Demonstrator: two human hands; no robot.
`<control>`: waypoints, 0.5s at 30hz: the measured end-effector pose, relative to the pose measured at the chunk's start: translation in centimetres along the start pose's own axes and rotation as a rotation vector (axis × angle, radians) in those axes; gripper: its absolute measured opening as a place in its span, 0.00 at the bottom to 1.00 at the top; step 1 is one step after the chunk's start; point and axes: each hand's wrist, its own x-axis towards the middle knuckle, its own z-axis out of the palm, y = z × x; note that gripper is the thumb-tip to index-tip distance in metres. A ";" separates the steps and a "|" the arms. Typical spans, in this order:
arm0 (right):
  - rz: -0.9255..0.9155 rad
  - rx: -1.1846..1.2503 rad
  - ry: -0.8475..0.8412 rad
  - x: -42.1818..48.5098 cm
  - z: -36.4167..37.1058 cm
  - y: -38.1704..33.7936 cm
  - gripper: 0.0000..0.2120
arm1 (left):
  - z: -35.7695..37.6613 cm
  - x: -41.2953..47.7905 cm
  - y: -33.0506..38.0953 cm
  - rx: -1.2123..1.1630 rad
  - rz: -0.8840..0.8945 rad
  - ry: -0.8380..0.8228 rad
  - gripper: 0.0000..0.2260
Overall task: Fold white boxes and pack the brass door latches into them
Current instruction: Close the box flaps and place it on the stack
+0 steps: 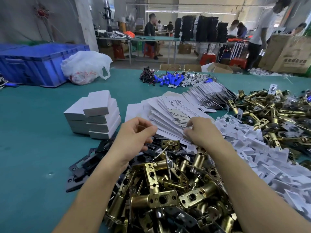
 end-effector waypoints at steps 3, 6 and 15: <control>-0.016 0.025 0.013 0.0 0.6 0.4 0.11 | 0.0 -0.5 -0.2 0.031 -0.017 -0.031 0.03; -0.053 -0.030 0.043 0.0 0.8 0.9 0.14 | 0.0 -0.7 -0.4 0.044 -0.037 -0.042 0.03; -0.295 -0.005 0.298 -1.7 -0.4 0.8 0.10 | 0.5 -0.9 -0.2 0.060 -0.047 -0.073 0.03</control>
